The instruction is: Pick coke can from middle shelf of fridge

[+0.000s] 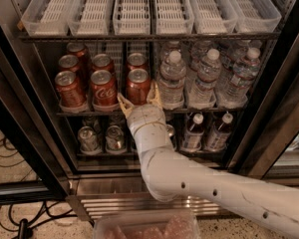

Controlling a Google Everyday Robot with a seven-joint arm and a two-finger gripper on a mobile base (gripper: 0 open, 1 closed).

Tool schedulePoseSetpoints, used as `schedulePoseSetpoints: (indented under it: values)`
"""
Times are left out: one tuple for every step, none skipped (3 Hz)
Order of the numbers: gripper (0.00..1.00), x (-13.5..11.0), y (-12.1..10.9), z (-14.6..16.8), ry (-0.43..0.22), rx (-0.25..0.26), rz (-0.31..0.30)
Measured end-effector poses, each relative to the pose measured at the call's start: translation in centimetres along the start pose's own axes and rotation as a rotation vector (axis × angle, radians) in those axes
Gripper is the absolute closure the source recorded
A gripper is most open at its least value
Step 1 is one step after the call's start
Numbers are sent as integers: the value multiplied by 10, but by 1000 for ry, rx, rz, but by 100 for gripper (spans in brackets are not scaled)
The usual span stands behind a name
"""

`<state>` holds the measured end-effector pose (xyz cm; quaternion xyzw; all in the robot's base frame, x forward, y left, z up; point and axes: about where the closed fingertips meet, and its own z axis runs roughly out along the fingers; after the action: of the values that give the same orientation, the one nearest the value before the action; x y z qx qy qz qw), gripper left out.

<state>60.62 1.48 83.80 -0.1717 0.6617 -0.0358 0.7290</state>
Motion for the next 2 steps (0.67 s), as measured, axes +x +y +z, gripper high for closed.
schedulePoseSetpoints:
  values:
    - [41,-2,0,5,-4,0,16]
    - [42,-8,0,10,-15,-2,32]
